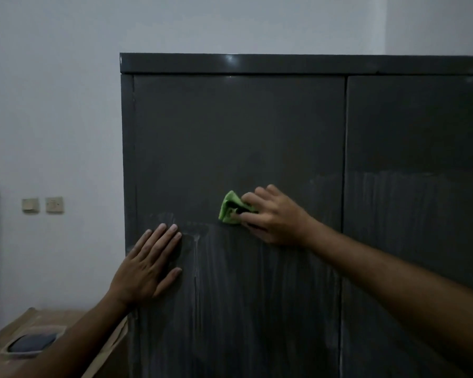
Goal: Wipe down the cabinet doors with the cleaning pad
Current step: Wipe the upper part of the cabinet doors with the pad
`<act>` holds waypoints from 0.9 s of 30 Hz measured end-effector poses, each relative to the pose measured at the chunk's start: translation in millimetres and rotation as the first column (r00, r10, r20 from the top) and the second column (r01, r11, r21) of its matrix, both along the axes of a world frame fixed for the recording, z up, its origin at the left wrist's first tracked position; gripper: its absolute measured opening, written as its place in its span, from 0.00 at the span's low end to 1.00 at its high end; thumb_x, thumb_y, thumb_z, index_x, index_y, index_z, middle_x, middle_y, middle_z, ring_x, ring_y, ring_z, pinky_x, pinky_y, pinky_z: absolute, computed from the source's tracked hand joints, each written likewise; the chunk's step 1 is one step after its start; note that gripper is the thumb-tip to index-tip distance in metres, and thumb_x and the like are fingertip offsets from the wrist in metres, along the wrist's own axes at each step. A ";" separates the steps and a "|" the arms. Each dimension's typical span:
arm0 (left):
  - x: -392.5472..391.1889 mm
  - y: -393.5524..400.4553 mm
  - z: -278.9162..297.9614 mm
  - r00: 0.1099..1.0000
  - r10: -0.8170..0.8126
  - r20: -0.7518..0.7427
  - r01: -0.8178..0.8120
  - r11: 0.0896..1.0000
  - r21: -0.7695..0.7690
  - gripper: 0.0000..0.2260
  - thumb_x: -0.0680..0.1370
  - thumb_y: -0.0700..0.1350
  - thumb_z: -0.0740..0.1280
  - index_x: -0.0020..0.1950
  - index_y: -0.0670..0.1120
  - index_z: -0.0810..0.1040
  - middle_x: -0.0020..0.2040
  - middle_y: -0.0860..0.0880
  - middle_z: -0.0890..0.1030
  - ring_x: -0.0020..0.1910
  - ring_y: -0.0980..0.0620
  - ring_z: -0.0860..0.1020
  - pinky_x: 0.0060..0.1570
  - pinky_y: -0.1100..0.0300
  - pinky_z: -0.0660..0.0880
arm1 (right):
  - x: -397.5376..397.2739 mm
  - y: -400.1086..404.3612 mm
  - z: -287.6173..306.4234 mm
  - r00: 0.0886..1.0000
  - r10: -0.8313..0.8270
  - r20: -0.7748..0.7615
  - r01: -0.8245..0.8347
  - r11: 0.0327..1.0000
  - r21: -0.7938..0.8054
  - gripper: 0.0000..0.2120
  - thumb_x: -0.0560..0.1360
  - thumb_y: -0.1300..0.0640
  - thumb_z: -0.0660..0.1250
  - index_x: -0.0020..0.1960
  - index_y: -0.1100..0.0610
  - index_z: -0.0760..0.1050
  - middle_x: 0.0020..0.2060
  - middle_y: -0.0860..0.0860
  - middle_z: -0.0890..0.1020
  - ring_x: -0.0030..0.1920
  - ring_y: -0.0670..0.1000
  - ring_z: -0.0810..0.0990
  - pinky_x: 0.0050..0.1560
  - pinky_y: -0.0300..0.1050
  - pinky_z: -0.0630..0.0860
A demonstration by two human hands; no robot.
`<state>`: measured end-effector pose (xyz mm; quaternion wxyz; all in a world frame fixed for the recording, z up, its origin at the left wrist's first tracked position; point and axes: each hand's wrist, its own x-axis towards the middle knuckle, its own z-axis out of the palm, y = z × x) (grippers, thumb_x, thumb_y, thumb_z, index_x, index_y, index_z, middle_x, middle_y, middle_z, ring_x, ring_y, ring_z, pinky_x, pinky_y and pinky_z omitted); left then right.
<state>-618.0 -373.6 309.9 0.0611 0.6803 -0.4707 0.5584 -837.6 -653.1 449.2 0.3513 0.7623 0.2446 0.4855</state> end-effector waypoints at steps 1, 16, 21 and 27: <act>0.9 -0.6 -0.4 1.000 -0.001 0.005 0.001 1.000 -0.004 0.33 0.86 0.63 0.49 0.83 0.41 0.58 0.82 0.39 0.62 0.85 0.45 0.50 0.84 0.49 0.45 | -6.3 -10.3 11.3 0.998 -0.025 0.052 0.025 1.000 0.000 0.07 0.80 0.51 0.66 0.54 0.51 0.81 0.52 0.57 0.80 0.46 0.59 0.75 0.46 0.54 0.69; 5.0 -3.1 -4.2 0.995 -0.057 0.076 0.060 0.997 -0.046 0.36 0.83 0.61 0.56 0.85 0.43 0.53 0.86 0.44 0.53 0.85 0.44 0.52 0.84 0.47 0.48 | -38.0 -57.1 6.1 0.808 -0.316 0.498 -0.166 0.687 0.707 0.15 0.78 0.52 0.68 0.64 0.52 0.81 0.51 0.59 0.77 0.48 0.61 0.73 0.48 0.55 0.70; 7.3 -3.5 -3.7 0.994 -0.060 0.086 0.064 0.997 -0.052 0.37 0.82 0.60 0.58 0.85 0.42 0.54 0.85 0.42 0.56 0.85 0.43 0.53 0.84 0.45 0.50 | -36.1 -48.3 -36.1 0.987 -0.085 0.136 0.062 0.984 0.168 0.13 0.79 0.54 0.68 0.62 0.55 0.82 0.51 0.61 0.79 0.45 0.60 0.75 0.42 0.54 0.72; 6.8 -3.6 -4.6 0.994 -0.070 0.084 0.074 0.996 -0.056 0.37 0.81 0.60 0.58 0.85 0.44 0.53 0.86 0.45 0.52 0.85 0.45 0.52 0.84 0.46 0.48 | -49.6 -74.6 -1.0 0.785 -0.342 0.517 -0.197 0.653 0.731 0.15 0.80 0.53 0.67 0.65 0.54 0.80 0.51 0.61 0.77 0.48 0.63 0.75 0.48 0.56 0.74</act>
